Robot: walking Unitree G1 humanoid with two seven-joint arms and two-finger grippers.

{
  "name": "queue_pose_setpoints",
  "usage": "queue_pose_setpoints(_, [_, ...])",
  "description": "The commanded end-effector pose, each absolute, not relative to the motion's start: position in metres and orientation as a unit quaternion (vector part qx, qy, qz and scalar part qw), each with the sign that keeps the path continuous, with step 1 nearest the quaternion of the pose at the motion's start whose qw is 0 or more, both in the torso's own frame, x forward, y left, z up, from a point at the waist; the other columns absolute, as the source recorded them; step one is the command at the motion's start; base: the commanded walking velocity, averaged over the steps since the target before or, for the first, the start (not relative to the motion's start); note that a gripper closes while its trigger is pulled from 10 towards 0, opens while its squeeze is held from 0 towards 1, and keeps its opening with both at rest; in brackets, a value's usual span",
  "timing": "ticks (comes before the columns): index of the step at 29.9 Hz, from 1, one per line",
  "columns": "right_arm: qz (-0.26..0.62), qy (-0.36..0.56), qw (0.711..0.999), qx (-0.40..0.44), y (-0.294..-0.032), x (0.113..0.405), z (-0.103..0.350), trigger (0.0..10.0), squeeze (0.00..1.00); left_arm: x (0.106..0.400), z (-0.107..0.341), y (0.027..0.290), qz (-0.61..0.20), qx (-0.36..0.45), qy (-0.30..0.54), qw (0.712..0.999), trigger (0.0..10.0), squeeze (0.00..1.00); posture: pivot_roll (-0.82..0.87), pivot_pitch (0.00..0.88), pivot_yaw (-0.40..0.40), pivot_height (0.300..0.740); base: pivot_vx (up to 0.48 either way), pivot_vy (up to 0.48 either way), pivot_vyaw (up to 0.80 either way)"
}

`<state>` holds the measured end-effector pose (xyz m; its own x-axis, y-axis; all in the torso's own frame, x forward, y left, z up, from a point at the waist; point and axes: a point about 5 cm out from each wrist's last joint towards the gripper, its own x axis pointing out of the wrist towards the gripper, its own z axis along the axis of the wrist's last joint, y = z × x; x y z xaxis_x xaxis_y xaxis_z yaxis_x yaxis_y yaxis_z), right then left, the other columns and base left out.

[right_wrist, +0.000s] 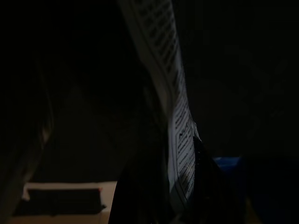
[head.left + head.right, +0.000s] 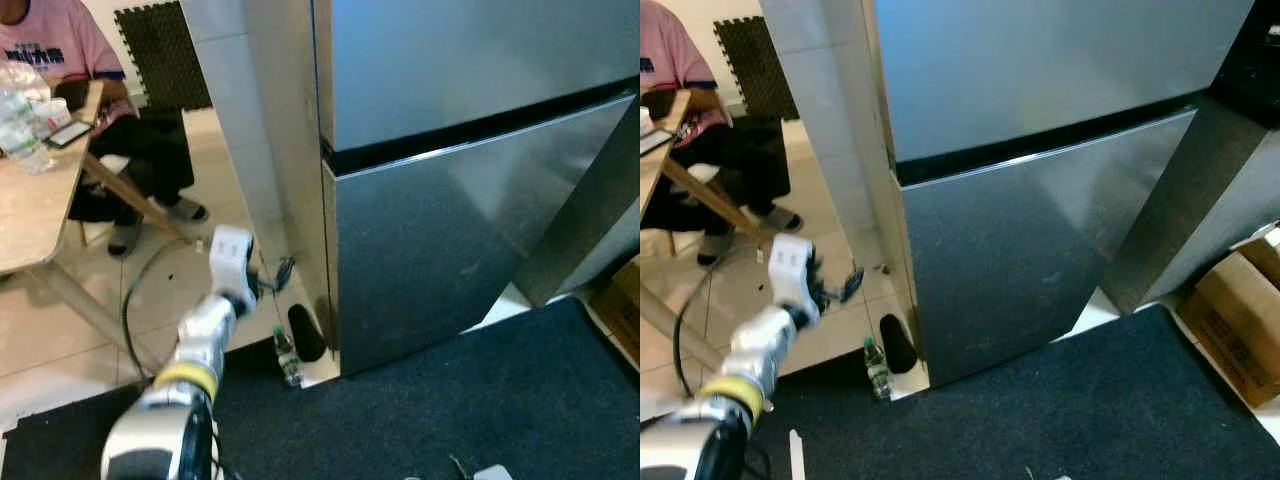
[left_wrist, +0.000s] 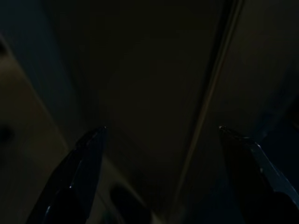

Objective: Restocking fridge

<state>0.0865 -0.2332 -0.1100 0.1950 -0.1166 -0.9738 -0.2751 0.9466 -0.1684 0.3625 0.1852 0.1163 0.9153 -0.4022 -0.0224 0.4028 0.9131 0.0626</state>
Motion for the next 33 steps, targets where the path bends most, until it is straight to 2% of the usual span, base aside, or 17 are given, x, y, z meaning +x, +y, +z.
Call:
queue_pose_setpoints(1, [0.050,0.632,0.758,-0.155,-0.233,0.081,-0.111,10.0,0.00,0.362,0.115,0.191,-0.213,0.053,0.018,0.975,10.0,0.00,-0.06,0.173,0.048,0.740,0.000,0.000,0.00])
queue_pose_setpoints(5, [0.050,0.639,0.751,-0.162,-0.240,0.072,-0.111,10.0,0.00,0.372,0.131,0.185,-0.263,0.075,0.028,0.961,10.0,0.00,-0.08,0.208,0.052,0.740,0.000,0.000,0.00])
queue_pose_setpoints(9, [0.045,0.639,0.750,-0.165,-0.245,0.069,-0.110,10.0,0.00,0.376,0.142,0.175,-0.311,0.060,0.022,0.948,10.0,0.00,-0.11,0.239,0.058,0.740,0.000,0.000,0.00])
queue_pose_setpoints(10, [0.040,0.637,0.751,-0.167,-0.250,0.067,-0.109,10.0,0.00,0.379,0.152,0.164,-0.351,0.052,0.012,0.935,10.0,0.00,-0.12,0.260,0.059,0.740,0.000,0.000,0.00])
queue_pose_setpoints(15, [0.037,0.638,0.751,-0.170,-0.253,0.063,-0.109,10.0,0.00,0.381,0.160,0.153,-0.383,0.049,0.002,0.922,10.0,0.00,-0.14,0.274,0.058,0.740,0.000,0.000,0.00])
queue_pose_setpoints(19, [0.036,0.638,0.749,-0.174,-0.258,0.058,-0.108,10.0,0.00,0.385,0.182,0.130,-0.460,0.018,-0.026,0.888,10.0,0.00,-0.15,0.305,0.059,0.740,0.000,0.000,0.00])
queue_pose_setpoints(22, [0.036,0.637,0.750,-0.175,-0.259,0.058,-0.108,10.0,0.00,0.386,0.189,0.125,-0.472,0.014,-0.035,0.881,10.0,0.00,-0.16,0.313,0.060,0.740,0.000,0.000,0.00])
queue_pose_setpoints(24, [0.039,0.634,0.753,-0.175,-0.259,0.058,-0.108,10.0,0.00,0.387,0.204,0.109,-0.497,0.009,-0.063,0.865,10.0,0.00,-0.16,0.323,0.058,0.740,0.000,0.000,0.00])
queue_pose_setpoints(33, [0.041,0.628,0.757,-0.178,-0.259,0.060,-0.107,10.0,0.00,0.394,0.234,0.094,-0.453,0.023,-0.137,0.881,10.0,0.00,-0.16,0.329,0.053,0.740,0.000,0.000,0.00])
